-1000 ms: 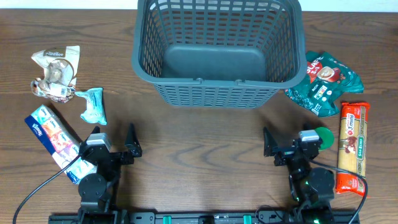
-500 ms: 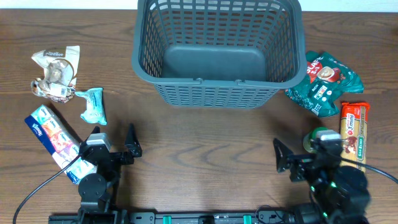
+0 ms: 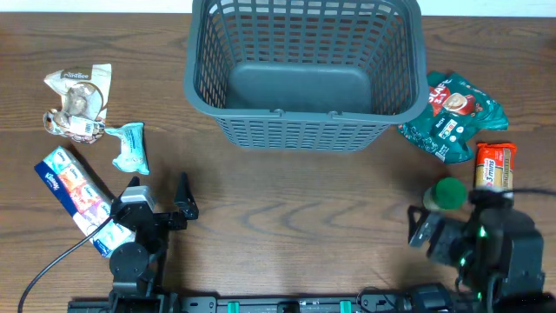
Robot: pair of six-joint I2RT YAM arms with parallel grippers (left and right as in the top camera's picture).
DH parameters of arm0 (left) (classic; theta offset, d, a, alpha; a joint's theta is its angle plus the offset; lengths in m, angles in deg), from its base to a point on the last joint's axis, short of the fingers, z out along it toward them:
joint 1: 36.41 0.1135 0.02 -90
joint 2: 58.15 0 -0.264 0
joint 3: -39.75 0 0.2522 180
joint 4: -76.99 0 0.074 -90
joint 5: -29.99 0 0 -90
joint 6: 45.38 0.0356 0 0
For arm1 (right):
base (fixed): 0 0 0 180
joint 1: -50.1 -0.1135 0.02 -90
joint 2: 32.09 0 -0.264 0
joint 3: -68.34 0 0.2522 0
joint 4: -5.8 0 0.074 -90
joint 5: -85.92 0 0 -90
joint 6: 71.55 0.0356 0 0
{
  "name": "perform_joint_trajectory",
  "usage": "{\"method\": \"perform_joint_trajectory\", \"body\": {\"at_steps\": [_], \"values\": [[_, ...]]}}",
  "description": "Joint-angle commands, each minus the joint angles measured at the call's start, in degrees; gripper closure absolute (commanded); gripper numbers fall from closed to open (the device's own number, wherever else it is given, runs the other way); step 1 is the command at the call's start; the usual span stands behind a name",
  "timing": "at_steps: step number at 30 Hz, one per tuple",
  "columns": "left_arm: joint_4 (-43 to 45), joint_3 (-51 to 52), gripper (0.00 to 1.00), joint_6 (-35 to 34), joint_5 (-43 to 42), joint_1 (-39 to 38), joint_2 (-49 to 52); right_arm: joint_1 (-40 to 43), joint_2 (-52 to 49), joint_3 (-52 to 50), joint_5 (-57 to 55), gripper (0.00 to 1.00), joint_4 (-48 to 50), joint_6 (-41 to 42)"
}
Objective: Pack container
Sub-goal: 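Grasp the green snack bag with the right gripper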
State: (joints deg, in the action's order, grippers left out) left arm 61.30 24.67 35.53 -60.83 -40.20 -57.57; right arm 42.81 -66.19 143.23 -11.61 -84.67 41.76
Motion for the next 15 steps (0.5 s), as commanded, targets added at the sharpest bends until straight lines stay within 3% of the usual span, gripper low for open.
{"method": "perform_joint_trajectory", "body": {"at_steps": [1,3,6,11,15], "values": [[-2.16,1.09,0.01,-0.24,1.9,0.24,-0.09,0.13,-4.02,6.01,-6.47,0.01,2.54,0.68],[-2.19,1.09,0.01,-0.24,1.9,0.24,0.33,0.13,-5.2,8.2,-3.85,0.01,4.85,-5.38],[-2.19,1.09,0.02,-0.26,1.66,0.24,1.27,0.13,-5.55,9.66,-4.13,0.01,8.28,-7.74],[-2.19,1.09,0.02,-0.24,1.46,0.24,2.95,1.64,-7.43,9.77,-12.94,0.01,10.16,1.66],[-2.16,1.09,0.01,-0.24,1.49,0.24,4.0,6.01,-14.34,10.88,-13.27,0.01,13.64,1.64]]}}
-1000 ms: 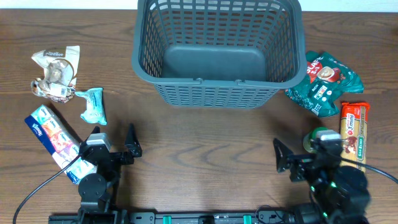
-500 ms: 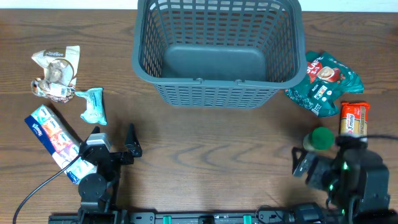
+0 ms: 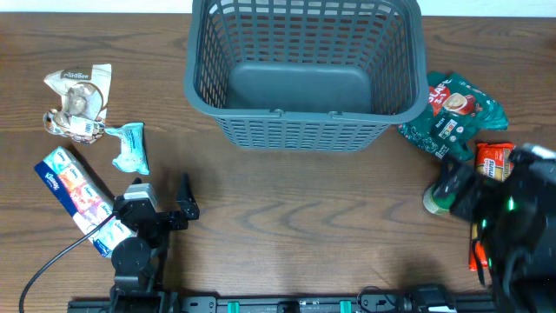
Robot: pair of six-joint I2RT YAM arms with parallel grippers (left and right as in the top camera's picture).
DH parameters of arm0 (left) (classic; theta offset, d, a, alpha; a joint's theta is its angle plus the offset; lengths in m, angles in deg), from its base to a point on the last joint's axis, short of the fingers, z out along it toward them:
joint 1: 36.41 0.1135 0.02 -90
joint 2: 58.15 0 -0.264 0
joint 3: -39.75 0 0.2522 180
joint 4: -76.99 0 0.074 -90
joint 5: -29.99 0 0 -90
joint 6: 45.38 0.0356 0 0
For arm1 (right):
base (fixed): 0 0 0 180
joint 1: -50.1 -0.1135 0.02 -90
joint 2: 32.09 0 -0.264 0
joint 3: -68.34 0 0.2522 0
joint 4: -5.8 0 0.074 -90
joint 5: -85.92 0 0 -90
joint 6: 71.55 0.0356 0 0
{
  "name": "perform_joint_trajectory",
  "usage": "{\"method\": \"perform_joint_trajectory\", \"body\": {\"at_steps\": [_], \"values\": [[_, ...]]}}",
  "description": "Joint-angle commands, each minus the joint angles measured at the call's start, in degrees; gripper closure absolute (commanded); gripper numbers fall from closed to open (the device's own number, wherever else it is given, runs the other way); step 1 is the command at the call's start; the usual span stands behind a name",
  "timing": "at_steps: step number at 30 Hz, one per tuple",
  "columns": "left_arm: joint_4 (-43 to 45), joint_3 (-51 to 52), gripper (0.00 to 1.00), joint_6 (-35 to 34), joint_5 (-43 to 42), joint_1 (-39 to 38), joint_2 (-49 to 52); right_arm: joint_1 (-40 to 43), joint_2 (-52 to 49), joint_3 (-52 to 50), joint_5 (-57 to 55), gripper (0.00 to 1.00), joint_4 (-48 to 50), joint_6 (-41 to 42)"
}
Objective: Pack container
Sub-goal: 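Grasp the green snack bag with the right gripper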
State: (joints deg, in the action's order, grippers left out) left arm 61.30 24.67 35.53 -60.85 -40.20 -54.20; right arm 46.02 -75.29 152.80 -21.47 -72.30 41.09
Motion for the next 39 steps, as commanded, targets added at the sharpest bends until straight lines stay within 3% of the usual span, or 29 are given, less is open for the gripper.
{"method": "perform_joint_trajectory", "body": {"at_steps": [1,15,27,39], "values": [[-2.16,1.09,0.02,-0.24,1.49,0.24,0.83,4.44,-8.0,2.16,-3.37,0.01,2.08,1.84],[-2.16,1.09,0.02,-0.24,1.51,0.24,3.17,22.95,-45.33,19.34,16.09,0.01,8.22,-10.1],[-2.16,1.09,0.01,-0.24,1.51,0.24,3.15,24.59,-60.94,19.3,18.29,0.01,16.44,-12.41],[-2.16,1.09,0.01,-0.26,1.51,0.24,3.17,24.79,-71.28,19.17,19.98,0.01,18.78,-8.5]]}}
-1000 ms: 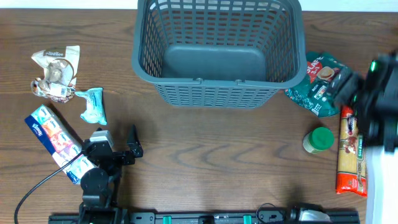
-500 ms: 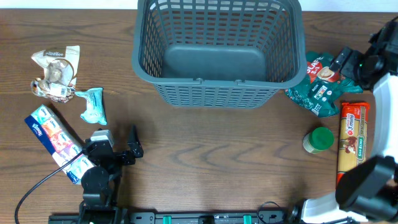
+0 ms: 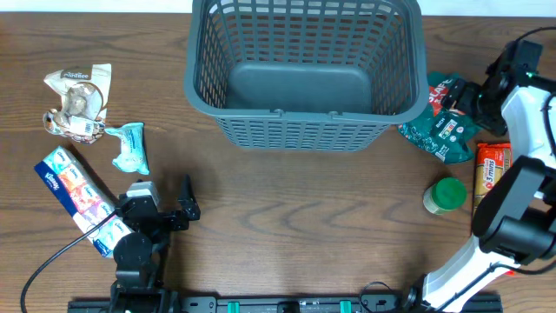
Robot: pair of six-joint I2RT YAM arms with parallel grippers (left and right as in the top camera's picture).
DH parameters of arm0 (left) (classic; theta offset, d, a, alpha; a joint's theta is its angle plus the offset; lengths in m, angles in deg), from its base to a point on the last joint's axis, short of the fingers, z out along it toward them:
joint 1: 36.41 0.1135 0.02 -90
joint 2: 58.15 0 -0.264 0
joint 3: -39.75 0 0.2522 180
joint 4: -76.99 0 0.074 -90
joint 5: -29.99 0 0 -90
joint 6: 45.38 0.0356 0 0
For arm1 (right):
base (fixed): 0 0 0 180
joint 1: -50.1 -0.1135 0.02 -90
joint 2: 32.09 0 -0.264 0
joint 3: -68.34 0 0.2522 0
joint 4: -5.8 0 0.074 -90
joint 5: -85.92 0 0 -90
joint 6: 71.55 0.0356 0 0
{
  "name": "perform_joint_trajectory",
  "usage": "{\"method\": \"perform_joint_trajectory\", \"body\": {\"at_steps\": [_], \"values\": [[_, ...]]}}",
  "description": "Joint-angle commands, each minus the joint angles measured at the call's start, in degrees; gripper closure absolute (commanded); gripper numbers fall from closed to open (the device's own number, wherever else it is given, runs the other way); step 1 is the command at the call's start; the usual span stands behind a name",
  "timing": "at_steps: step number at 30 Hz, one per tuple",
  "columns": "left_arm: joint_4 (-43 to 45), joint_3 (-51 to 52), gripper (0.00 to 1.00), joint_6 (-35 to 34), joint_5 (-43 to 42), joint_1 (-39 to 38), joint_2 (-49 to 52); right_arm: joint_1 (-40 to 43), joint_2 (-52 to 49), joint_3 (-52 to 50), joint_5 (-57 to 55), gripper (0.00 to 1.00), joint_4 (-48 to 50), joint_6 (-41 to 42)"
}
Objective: Pack container
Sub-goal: 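Grasp the green snack bag with the right gripper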
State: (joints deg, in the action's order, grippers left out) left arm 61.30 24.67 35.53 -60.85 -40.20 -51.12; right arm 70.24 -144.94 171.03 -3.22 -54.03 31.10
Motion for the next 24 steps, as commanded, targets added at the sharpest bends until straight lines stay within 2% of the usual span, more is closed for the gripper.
{"method": "perform_joint_trajectory", "body": {"at_steps": [1,5,8,9,11,17,19,20,21,24], "values": [[-2.16,1.09,0.01,-0.24,1.51,0.24,0.09,0.57,-2.27,0.94,2.51,0.01,0.74,1.46],[-2.14,1.09,0.01,-0.26,1.51,0.24,0.07,0.57,-4.68,0.92,5.33,0.02,1.79,1.46],[-2.14,1.09,0.01,-0.24,1.51,0.24,0.09,0.57,-6.29,0.9,8.09,0.12,2.4,1.46],[-2.14,1.09,0.01,-0.26,1.51,0.24,0.09,0.57,-6.58,0.9,8.63,0.17,2.47,1.49],[-2.14,1.09,0.02,-0.24,1.51,0.24,0.09,0.55,-7.56,0.85,8.81,0.37,2.58,1.49],[-2.12,1.09,0.01,-0.26,1.51,0.24,0.07,0.57,-9.31,0.83,8.87,0.78,1.07,1.46],[-2.14,1.09,0.01,-0.24,1.49,0.24,0.07,0.57,-9.31,0.85,9.09,0.86,0.46,1.44],[-2.14,1.09,0.02,-0.24,1.51,0.24,0.07,0.57,-9.29,0.85,9.51,0.94,-0.04,1.44],[-2.12,1.09,0.01,-0.24,1.51,0.24,0.07,0.57,-9.29,0.85,10.12,0.99,-0.61,1.42],[-2.14,1.09,0.01,-0.26,1.49,0.24,0.07,0.57,-8.92,0.87,11.5,0.99,-2.12,1.46]]}}
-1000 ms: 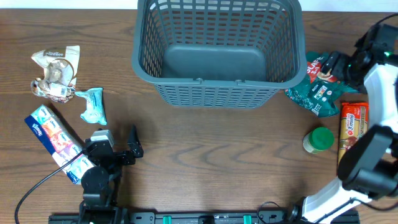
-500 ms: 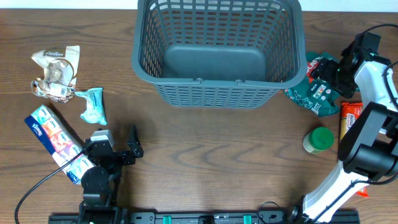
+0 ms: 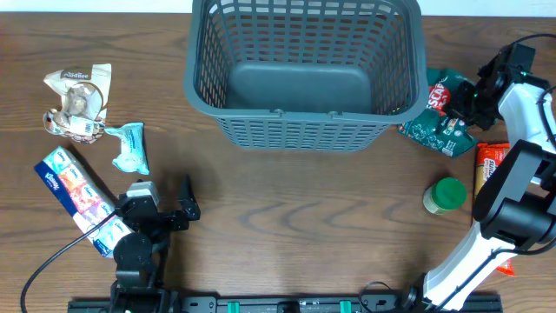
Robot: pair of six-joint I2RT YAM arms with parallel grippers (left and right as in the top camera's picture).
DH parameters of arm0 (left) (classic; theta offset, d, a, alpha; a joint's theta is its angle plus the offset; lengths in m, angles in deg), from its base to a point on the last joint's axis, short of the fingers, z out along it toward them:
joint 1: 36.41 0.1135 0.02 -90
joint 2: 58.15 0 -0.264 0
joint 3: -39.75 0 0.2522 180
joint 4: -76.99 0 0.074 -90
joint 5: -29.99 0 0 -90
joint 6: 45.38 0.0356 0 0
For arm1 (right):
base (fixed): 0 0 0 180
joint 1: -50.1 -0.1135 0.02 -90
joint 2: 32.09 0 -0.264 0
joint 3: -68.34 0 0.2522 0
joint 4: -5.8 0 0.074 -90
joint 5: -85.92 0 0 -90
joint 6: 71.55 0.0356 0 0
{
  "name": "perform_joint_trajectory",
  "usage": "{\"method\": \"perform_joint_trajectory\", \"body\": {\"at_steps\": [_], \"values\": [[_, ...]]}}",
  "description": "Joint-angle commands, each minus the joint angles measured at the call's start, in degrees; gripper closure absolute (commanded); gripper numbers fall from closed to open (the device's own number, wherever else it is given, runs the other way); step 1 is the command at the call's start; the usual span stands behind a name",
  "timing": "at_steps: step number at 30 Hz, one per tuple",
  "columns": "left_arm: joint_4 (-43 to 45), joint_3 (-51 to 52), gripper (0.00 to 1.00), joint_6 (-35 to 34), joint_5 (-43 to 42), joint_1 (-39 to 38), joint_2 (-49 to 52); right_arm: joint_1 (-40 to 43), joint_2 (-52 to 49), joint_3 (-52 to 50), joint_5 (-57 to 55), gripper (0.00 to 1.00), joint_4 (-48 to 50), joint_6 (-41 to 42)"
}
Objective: Pack container
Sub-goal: 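Grasp the green snack bag with the right gripper, then lift the green snack bag and lower it into the grey basket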
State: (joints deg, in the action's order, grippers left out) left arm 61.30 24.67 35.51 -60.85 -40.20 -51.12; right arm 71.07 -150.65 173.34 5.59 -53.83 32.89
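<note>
The grey slatted basket (image 3: pixel 304 69) stands at the back centre with nothing showing in it. Right of it lies a teal snack bag (image 3: pixel 439 126). My right gripper (image 3: pixel 465 97) is down on the bag's upper right part, its fingers dark against the bag, so their state is unclear. An orange packet (image 3: pixel 491 165) and a green-lidded jar (image 3: pixel 446 196) sit nearer the front right. At the front left my left gripper (image 3: pixel 163 198) rests open and holds nothing, beside a tissue pack (image 3: pixel 76 193).
A small teal packet (image 3: pixel 130 148) and a crumpled clear wrapper (image 3: pixel 78 100) lie at the left. The right arm (image 3: pixel 521 183) arches over the orange packet. A black cable (image 3: pixel 52 261) trails from the left arm's base.
My right gripper has moved from the far right edge, beside the teal bag, left and onto the bag's upper right part. The bag's red label now sits slightly further left. The left arm is unchanged.
My right arm was first folded low at the front right by the jar. It was then over the jar and orange packet, then stretched to the back right beside the teal bag. Now its gripper is on that bag. The left arm stayed put.
</note>
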Motion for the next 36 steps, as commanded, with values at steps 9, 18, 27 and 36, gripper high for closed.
{"method": "perform_joint_trajectory", "body": {"at_steps": [9,18,27,36], "values": [[-2.14,1.09,0.01,-0.24,1.49,0.24,0.07,-0.28,7.76,-1.25,2.8,0.99,-3.3,-0.39],[-2.14,1.09,0.02,-0.24,1.49,0.24,0.07,-0.42,27.82,-1.25,1.27,0.99,1.46,-3.58],[-2.16,1.09,0.02,-0.24,1.31,0.24,0.07,-4.28,41.38,-1.22,1.57,0.99,7.82,-14.23],[-2.16,1.09,0.02,-0.24,1.31,0.24,0.07,-16.17,45.22,-1.25,9.27,0.99,16.81,-36.5]]}}
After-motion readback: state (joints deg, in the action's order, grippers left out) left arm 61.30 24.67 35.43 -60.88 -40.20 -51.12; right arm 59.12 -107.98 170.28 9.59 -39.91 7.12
